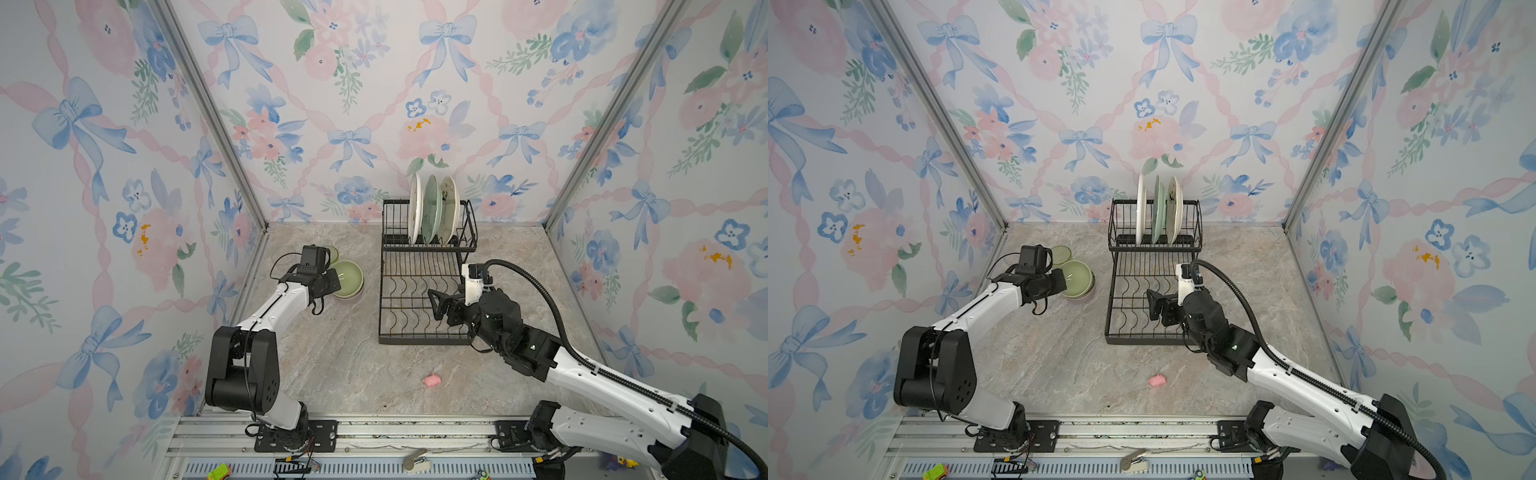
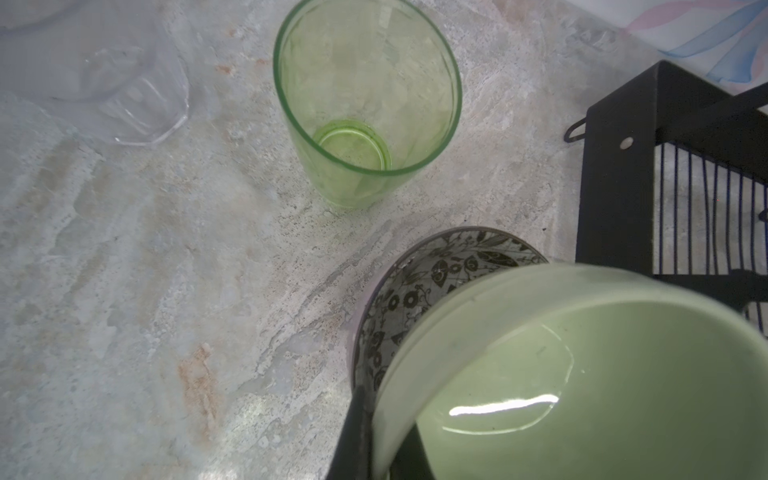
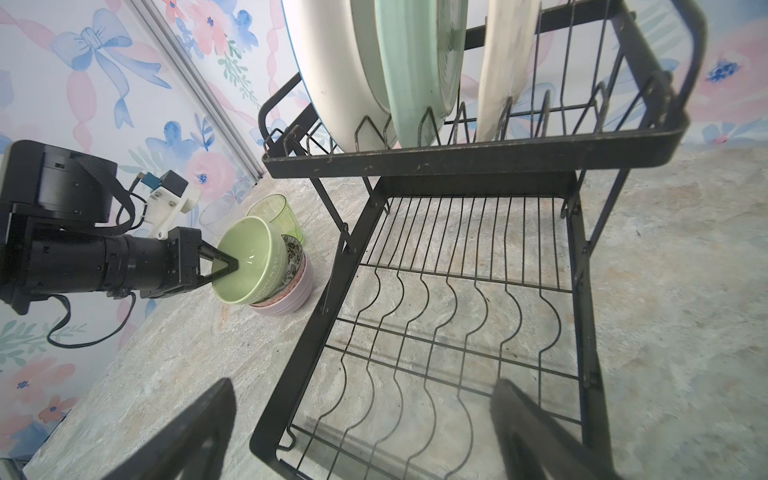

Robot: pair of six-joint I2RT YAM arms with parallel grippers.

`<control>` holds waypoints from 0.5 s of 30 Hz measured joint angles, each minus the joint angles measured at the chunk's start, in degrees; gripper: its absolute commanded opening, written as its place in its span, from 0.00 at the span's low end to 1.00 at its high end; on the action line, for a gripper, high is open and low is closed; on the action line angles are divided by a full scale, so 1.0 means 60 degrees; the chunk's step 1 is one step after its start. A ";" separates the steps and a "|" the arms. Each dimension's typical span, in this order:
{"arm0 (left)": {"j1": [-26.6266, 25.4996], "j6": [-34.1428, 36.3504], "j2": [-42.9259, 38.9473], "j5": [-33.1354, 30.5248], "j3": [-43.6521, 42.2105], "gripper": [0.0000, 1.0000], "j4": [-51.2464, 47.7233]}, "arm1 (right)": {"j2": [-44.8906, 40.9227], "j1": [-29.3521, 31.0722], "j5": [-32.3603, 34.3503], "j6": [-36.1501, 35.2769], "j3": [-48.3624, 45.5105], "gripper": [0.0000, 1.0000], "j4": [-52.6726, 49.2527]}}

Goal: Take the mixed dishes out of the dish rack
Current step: 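Lower the green bowl onto the bowl stack while the right gripper withdraws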

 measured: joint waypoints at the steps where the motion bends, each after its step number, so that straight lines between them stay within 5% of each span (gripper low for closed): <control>1: 0.0000 0.0007 0.0051 -0.0011 0.0044 0.00 -0.0029 | 0.0000 0.0000 0.0000 0.0000 0.0000 0.97 0.0000; 6: 0.0000 0.0084 0.0452 -0.0062 0.0313 0.00 -0.0127 | 0.0000 -0.0062 0.0000 0.0029 0.0000 0.97 -0.0004; 7: -0.0004 0.0135 0.0539 -0.0062 0.0375 0.06 -0.0153 | 0.0004 -0.0076 0.0000 0.0051 0.0000 0.97 -0.0004; 11: -0.0022 0.0262 0.0747 -0.0018 0.0623 0.61 -0.0197 | 0.0007 -0.0106 -0.0004 0.0066 0.0000 0.97 -0.0022; 15: -0.0011 0.0248 0.0743 -0.0069 0.0787 0.70 -0.0193 | 0.0047 -0.0106 -0.0011 0.0066 0.0000 0.97 -0.0102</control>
